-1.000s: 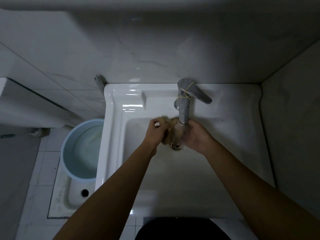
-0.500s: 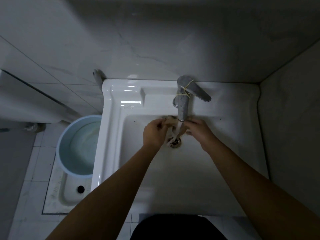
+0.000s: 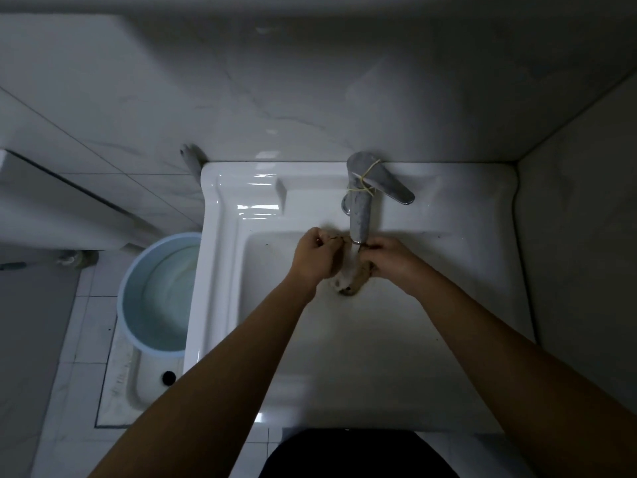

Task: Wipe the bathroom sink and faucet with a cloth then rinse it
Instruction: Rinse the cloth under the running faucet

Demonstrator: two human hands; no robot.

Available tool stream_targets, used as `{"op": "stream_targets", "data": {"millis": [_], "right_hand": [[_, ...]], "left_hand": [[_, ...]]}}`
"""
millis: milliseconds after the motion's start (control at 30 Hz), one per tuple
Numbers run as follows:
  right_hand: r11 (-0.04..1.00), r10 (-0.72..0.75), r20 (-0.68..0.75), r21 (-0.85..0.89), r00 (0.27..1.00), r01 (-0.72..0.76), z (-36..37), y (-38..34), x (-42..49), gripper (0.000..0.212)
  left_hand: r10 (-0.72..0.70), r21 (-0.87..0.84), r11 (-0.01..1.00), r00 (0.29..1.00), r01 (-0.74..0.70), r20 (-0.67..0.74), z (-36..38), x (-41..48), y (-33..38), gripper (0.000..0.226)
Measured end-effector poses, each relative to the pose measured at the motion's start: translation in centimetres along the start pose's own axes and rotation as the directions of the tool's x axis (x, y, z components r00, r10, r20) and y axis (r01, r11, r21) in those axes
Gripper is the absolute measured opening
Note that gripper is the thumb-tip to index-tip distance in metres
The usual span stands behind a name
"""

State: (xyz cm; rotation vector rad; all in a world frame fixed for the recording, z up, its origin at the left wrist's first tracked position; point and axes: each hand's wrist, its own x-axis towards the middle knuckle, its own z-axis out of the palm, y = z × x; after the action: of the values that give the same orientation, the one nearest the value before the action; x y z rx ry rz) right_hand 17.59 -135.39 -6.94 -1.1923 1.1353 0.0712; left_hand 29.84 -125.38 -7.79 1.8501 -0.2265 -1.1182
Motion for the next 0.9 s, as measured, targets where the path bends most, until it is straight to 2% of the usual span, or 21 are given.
{"op": "stream_targets", "data": {"millis": [67, 133, 200, 267, 333, 400, 467, 533, 567, 633, 667, 733, 767, 833, 900], "right_hand": [[0.961, 0.073, -0.088, 0.273, 0.993, -0.047, 0.0, 0.2, 0.6, 0.014], [0.865, 0.176, -0.035, 0.483, 0.984, -0.137, 0.1, 0.5, 1.0, 0.015], [0.791, 0.217, 0.062, 0.573, 0.974, -0.213, 0.7, 0.8, 1.0, 0.014], [0.741, 0.215, 0.12, 0.626, 0.969, -0.242, 1.6, 0.8, 0.5, 0.012], [0.753, 0.179, 0.099, 0.626, 0.979, -0.201, 2.0, 0.7, 0.2, 0.015], [0.804, 0.109, 0.079, 0.578, 0.991, -0.135, 2.0, 0.8, 0.3, 0.02], [0.921, 0.028, 0.01, 0.389, 1.0, -0.03, 1.5, 1.1, 0.5, 0.024], [0.982, -0.044, -0.149, 0.174, 0.988, 0.07, 0.9, 1.4, 0.4, 0.025], [0.982, -0.065, -0.22, 0.157, 0.973, 0.101, 0.6, 1.7, 0.5, 0.024], [0.954, -0.029, -0.274, 0.279, 0.961, 0.108, 0.0, 1.7, 0.6, 0.021], [0.93, 0.016, -0.25, 0.359, 0.968, 0.077, -0.3, 1.7, 0.6, 0.016], [0.858, 0.126, -0.123, 0.512, 0.984, -0.045, -0.9, 1.7, 0.7, 0.005], [0.832, 0.177, -0.057, 0.542, 0.983, -0.119, -1.1, 1.8, 0.8, 0.005], [0.864, 0.239, 0.024, 0.45, 0.971, -0.224, -1.5, 2.3, 0.7, 0.012], [0.904, 0.288, 0.038, 0.32, 0.957, -0.285, -1.5, 3.0, 0.7, 0.011]], "left_hand": [[-0.03, 0.012, 0.999, 0.998, 0.03, -0.052, -0.1, 0.2, -0.3, 0.014], [-0.022, 0.112, 0.993, 0.995, 0.033, -0.099, 0.0, 0.3, -0.8, 0.014], [-0.002, 0.28, 0.959, 0.987, 0.048, -0.161, 0.5, 0.0, -1.1, 0.036], [-0.066, 0.247, 0.965, 0.994, 0.085, -0.085, 1.3, -0.7, -0.9, 0.051], [-0.206, 0.077, 0.977, 0.977, 0.201, 0.063, 1.7, -0.9, -1.0, 0.055], [-0.219, -0.046, 0.973, 0.968, 0.226, 0.12, 1.6, -0.7, -1.1, 0.039], [-0.18, -0.109, 0.976, 0.981, 0.187, 0.071, 1.5, -0.4, -1.1, 0.023], [-0.162, -0.13, 0.979, 0.987, 0.16, -0.001, 1.6, -0.6, -0.8, 0.016], [-0.156, -0.126, 0.981, 0.987, 0.149, -0.047, 1.6, -0.6, -0.8, 0.013], [-0.2, -0.208, 0.961, 0.978, 0.182, -0.066, 1.4, -0.7, -0.5, 0.014], [-0.252, -0.334, 0.912, 0.968, 0.24, 0.008, 1.2, -0.8, -0.2, 0.019], [-0.299, -0.583, 0.728, 0.932, 0.36, 0.203, 1.0, -0.9, 0.0, 0.027], [-0.314, -0.664, 0.634, 0.916, 0.397, 0.248, 0.8, -0.9, 0.1, 0.028], [-0.347, -0.734, 0.511, 0.889, 0.446, 0.299, 0.1, -0.6, -0.1, 0.03], [-0.346, -0.734, 0.487, 0.876, 0.474, 0.336, -0.9, -0.1, -0.4, 0.023]]}}
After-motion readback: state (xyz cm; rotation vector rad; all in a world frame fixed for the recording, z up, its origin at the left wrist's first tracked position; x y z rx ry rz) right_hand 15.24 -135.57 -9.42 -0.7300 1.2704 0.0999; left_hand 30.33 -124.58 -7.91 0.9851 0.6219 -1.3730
